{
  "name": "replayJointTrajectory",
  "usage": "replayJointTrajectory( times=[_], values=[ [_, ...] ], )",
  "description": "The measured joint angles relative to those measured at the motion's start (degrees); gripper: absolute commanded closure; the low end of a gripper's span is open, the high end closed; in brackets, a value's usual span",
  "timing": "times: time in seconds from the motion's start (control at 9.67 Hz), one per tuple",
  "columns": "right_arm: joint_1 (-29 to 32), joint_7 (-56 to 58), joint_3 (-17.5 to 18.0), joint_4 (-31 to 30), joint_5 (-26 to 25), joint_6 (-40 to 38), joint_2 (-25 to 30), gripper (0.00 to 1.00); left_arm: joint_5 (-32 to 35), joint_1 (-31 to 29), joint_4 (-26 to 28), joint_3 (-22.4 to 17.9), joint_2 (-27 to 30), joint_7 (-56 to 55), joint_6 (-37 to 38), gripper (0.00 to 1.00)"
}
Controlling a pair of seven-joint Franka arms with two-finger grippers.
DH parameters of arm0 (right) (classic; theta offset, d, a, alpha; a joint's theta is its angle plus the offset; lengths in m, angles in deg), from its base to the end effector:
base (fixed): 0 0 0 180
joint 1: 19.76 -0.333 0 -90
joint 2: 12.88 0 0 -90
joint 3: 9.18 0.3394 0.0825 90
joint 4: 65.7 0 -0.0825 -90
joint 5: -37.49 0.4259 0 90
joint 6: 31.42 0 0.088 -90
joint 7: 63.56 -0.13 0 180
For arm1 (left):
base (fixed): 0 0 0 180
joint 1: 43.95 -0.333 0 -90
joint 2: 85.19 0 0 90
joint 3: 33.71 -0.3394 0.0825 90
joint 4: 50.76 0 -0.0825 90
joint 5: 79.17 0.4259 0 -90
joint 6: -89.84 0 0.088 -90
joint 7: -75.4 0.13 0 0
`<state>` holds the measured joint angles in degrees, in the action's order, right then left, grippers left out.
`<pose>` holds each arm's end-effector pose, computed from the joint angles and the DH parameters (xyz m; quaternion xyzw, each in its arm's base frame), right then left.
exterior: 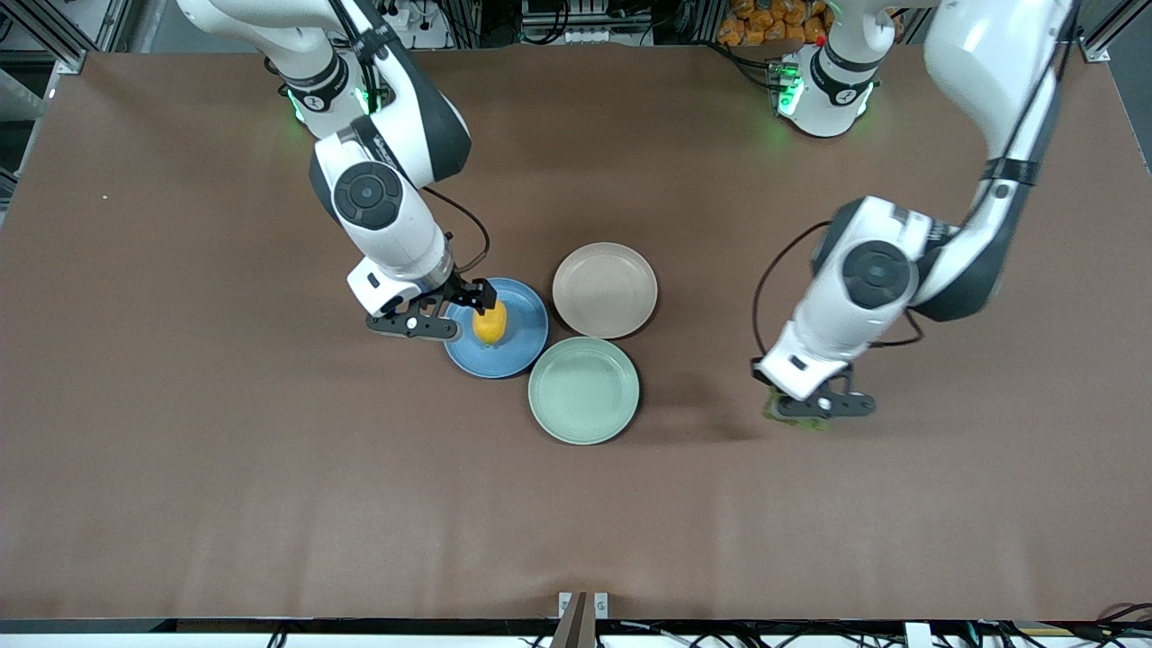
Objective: Pick lemon and lettuce from blue and beige plates
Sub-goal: 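Lift the lettuce with the left gripper while the right gripper reaches the lemon, then set the lettuce on the table while the right gripper grasps the lemon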
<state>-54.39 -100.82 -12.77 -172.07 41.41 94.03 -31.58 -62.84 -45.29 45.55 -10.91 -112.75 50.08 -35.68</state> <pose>0.5727 0.3514 0.3219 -0.9972 0.0723 0.0069 0.0169 0.6880 -0.2238 0.3222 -0.9987 0.0217 -0.0454 0.0123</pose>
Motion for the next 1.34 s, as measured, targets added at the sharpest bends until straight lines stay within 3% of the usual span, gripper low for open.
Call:
replayJointTrajectory(
  times=[0.1, 0.21, 0.52, 1.34],
  values=[
    [-0.8, -1.1, 0.0, -1.5, 0.0, 3.1, -1.0, 0.0, -0.1, -0.9, 0.0, 0.0, 0.0, 1.9, 0.0, 0.97],
    [-1.6, -2.1, 0.0, -2.2, 0.0, 5.7, -2.5, 0.0, -0.1, -1.1, -0.1, 0.0, 0.0, 2.9, 0.3, 0.01],
    [-2.1, -2.7, 0.0, -2.6, 0.0, 9.7, -5.8, 0.0, -0.1, -1.3, -0.2, 0.1, 0.1, 4.5, 1.8, 0.0],
    [-3.3, -2.7, 0.0, -6.0, 0.0, 15.0, -7.9, 0.0, -0.1, -2.9, -0.7, 0.2, 2.0, 5.0, 2.0, 0.0]
  ],
)
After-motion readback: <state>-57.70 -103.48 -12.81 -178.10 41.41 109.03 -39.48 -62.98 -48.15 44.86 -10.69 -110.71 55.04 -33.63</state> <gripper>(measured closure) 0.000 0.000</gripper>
